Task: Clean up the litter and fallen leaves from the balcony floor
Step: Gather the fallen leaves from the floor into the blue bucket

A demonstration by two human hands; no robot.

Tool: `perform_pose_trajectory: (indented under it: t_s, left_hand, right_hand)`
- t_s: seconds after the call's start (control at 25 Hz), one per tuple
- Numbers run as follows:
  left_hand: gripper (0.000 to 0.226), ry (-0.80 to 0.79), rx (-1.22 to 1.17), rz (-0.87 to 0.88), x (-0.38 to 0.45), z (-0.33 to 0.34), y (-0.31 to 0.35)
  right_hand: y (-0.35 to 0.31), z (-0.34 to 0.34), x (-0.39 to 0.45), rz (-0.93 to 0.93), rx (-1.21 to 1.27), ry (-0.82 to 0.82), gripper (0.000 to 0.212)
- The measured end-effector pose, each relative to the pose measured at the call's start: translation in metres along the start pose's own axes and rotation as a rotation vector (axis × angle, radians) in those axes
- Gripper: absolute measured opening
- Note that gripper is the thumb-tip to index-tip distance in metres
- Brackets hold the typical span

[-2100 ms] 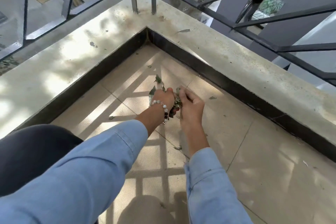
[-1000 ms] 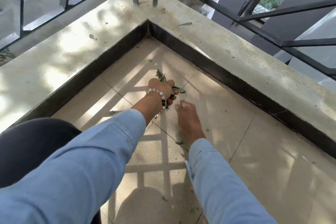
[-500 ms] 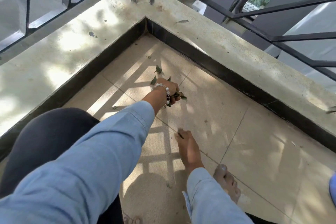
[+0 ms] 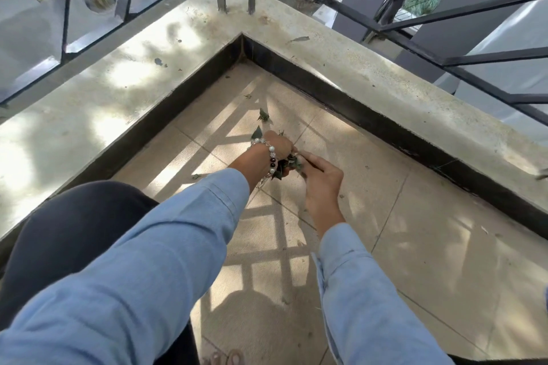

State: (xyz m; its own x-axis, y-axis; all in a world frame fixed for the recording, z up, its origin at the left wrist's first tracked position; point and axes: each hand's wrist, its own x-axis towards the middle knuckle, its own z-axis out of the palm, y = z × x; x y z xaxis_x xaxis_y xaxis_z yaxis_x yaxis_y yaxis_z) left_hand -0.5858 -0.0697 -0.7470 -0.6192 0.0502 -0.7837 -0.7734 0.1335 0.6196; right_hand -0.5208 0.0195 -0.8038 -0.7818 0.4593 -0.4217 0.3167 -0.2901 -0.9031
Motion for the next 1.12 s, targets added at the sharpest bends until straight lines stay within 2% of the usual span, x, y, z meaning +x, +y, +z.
perform_pose_trajectory:
  t_s: [0.12,0.2,0.28,0.36,0.4,0.52,0.56,0.6,0.68,0.76,0.84,0.96,1.04,1.12]
  left_hand:
    - [0.024,0.174,-0.237,0.080,-0.007,-0.022,0.015]
    - [0.024,0.292,-0.362,0.063,-0.014,-0.043,0.023]
    - [0.026,0.318,-0.351,0.055,-0.006,-0.066,0.019]
    - [0.033,0.344,-0.267,0.062,0.000,-0.085,0.009]
    - [0.030,0.360,-0.259,0.046,0.003,-0.092,0.003]
    - [0.031,0.425,-0.381,0.000,0.007,-0.104,-0.004]
    - [0.031,0.442,-0.408,0.005,0.006,-0.105,-0.005]
    - [0.031,0.457,-0.421,0.002,0.006,-0.106,-0.005]
    - [0.032,0.482,-0.448,-0.029,0.002,-0.108,-0.005]
    - [0.030,0.500,-0.467,-0.040,0.005,-0.109,-0.007]
    - [0.025,0.510,-0.492,-0.087,0.008,-0.112,-0.010]
    - [0.025,0.531,-0.479,-0.114,0.014,-0.121,-0.014]
    - [0.030,0.535,-0.478,-0.099,0.017,-0.124,-0.018]
    - [0.036,0.541,-0.465,-0.098,0.017,-0.126,-0.020]
  right_hand:
    - [-0.024,0.043,-0.011,-0.365,-0.420,-0.066,0.029]
    - [-0.034,0.069,-0.019,-0.602,-0.558,-0.242,0.038]
    - [-0.031,0.083,-0.019,-0.698,-0.640,-0.372,0.034]
    - [-0.023,0.094,-0.014,-0.700,-0.671,-0.378,0.017]
    - [-0.017,0.097,-0.009,-0.640,-0.618,-0.384,0.007]
    - [-0.008,0.093,0.016,-0.311,-0.398,-0.395,0.018]
    - [-0.005,0.088,0.032,-0.252,-0.458,-0.371,0.019]
    - [-0.001,0.083,0.053,-0.236,-0.629,-0.307,0.019]
    - [0.003,0.077,0.093,-0.275,-1.012,-0.248,0.022]
    - [0.007,0.088,0.117,-0.438,-1.228,-0.301,0.029]
    - [0.017,0.106,0.137,-0.622,-1.259,-0.360,0.037]
    - [0.035,0.123,0.143,-0.602,-1.413,-0.544,0.036]
    - [0.041,0.121,0.148,-0.746,-1.512,-0.509,0.029]
    - [0.036,0.129,0.153,-0.759,-1.493,-0.421,0.028]
